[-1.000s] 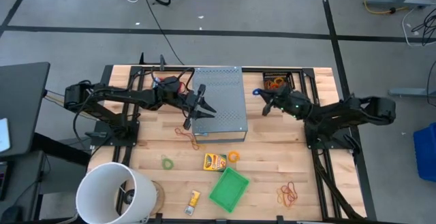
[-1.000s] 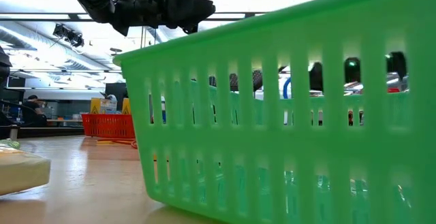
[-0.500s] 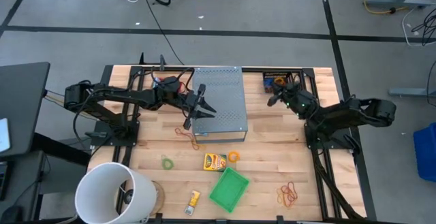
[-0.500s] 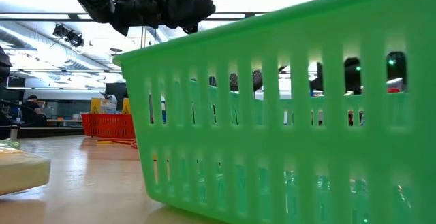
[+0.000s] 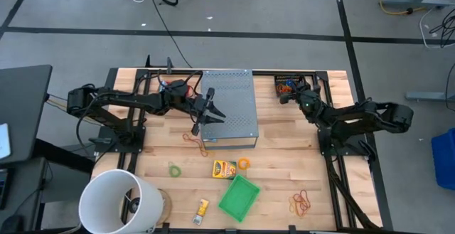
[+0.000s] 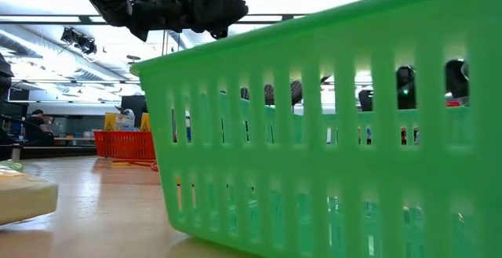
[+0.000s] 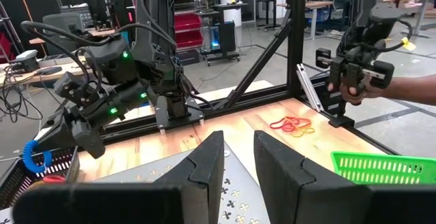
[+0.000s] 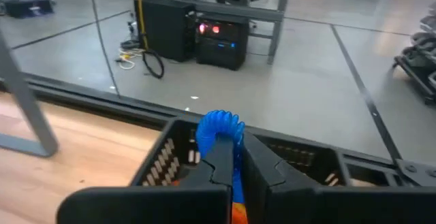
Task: Pick & Place Office Desk Supplies
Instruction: Put the blue spring keychain into the black basket, then put the green spring keychain into the black basket
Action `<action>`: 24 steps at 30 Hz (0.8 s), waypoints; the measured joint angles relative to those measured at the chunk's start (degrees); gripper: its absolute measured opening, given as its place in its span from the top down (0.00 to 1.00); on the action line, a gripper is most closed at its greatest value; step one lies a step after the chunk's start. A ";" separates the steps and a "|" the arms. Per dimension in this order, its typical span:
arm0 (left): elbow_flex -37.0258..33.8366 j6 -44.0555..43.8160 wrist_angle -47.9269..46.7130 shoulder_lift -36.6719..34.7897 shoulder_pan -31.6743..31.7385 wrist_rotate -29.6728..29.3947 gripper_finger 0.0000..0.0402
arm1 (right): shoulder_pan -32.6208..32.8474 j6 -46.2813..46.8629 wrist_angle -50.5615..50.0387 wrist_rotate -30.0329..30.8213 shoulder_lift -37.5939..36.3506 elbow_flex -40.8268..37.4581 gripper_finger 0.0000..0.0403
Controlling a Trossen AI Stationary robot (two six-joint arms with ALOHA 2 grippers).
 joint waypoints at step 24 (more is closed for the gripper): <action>0.00 -0.02 -0.35 0.00 0.00 -3.06 0.78 | -2.63 -0.48 19.69 -27.12 0.00 0.00 0.40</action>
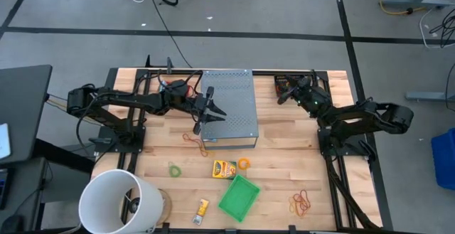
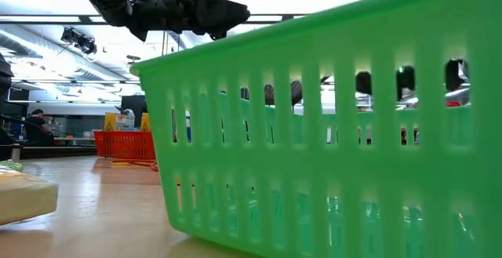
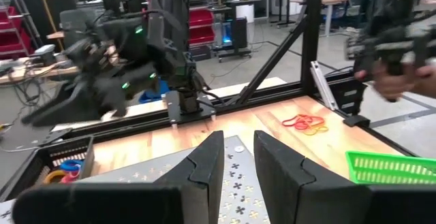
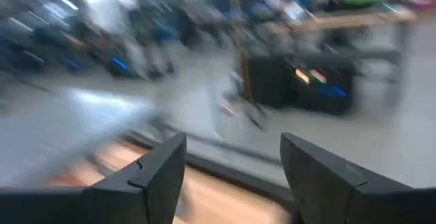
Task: Pick & Place Office Desk Supplies
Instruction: Put the green spring keychain into the black basket
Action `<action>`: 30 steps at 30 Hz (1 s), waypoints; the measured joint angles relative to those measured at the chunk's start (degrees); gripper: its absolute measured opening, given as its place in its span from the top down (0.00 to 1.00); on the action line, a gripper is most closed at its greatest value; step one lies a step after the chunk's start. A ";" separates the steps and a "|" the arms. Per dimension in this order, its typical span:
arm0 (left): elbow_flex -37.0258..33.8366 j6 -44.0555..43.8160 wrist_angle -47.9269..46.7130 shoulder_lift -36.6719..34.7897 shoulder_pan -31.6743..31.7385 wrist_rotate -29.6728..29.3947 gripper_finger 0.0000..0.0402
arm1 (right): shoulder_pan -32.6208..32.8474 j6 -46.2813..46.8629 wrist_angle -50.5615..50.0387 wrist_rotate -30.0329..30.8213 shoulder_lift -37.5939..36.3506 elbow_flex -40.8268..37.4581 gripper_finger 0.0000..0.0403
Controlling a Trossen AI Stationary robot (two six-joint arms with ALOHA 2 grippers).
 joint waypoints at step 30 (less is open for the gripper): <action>-0.02 8.61 -13.92 -0.07 -9.76 -23.96 0.78 | 42.38 -17.08 -6.94 -0.05 -0.02 11.59 0.51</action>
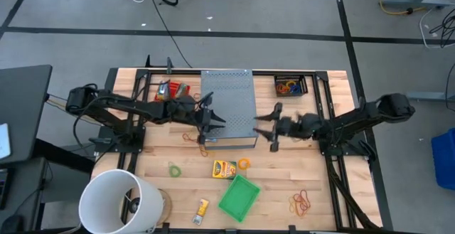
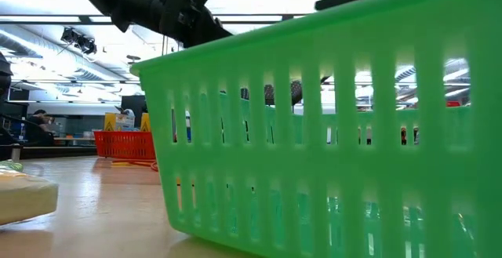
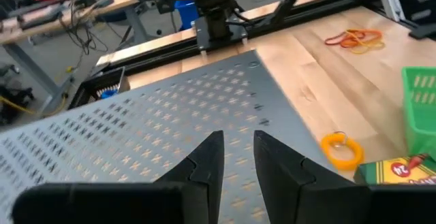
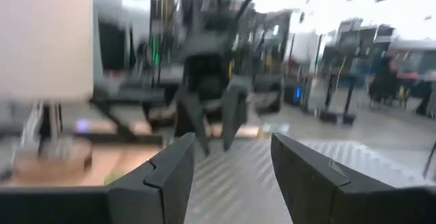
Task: Pick & Place Office Desk Supplies
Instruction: Put the green spring keychain into the black basket
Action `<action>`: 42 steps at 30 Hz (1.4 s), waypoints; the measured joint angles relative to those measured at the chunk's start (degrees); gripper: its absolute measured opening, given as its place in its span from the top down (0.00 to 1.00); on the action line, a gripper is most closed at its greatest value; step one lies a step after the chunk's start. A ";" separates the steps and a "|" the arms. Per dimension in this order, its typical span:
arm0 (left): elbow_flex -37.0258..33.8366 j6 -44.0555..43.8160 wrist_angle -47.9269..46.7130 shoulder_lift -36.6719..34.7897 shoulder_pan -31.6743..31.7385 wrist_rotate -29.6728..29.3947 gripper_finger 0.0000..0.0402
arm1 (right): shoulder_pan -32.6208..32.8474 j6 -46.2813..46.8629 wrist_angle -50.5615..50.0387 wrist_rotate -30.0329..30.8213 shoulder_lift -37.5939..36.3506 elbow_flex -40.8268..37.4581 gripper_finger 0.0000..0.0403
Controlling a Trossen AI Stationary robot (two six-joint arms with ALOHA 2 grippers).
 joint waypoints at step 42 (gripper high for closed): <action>-19.92 -21.20 36.18 -4.21 -28.49 5.73 0.78 | 25.30 3.03 -35.43 19.62 0.04 18.09 0.51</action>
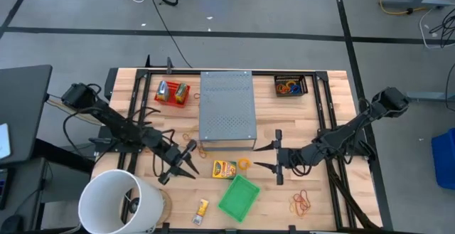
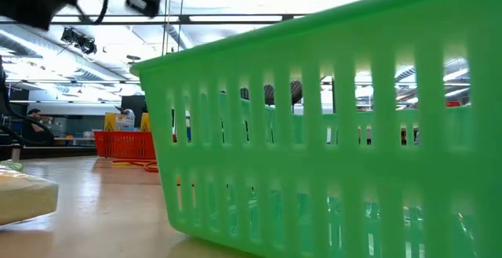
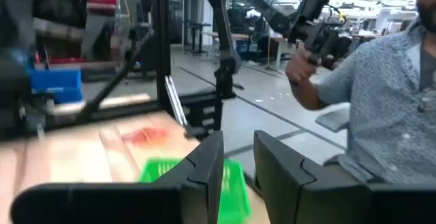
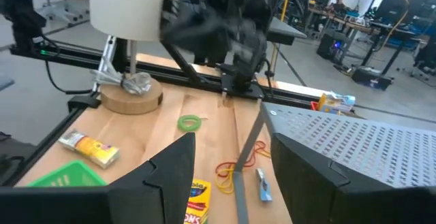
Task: Pick & Place Office Desk Supplies
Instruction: Put the green spring keychain into the black basket
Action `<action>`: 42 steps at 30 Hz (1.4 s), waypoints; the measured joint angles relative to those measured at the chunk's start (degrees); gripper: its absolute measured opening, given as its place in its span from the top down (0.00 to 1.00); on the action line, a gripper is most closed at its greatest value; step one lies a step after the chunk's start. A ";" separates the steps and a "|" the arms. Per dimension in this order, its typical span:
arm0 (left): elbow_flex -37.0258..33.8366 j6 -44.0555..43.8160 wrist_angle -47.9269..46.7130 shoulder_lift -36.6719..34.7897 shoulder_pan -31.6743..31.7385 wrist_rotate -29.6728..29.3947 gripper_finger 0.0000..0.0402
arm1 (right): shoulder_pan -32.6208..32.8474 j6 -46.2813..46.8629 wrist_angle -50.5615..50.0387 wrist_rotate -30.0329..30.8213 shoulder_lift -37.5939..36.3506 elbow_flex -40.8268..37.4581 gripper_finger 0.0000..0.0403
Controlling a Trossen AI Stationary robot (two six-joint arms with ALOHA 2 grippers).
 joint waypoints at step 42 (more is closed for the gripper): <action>1.70 -6.50 -68.96 -5.58 -1.13 -12.74 0.78 | 0.37 2.68 -4.79 4.63 0.00 0.00 0.51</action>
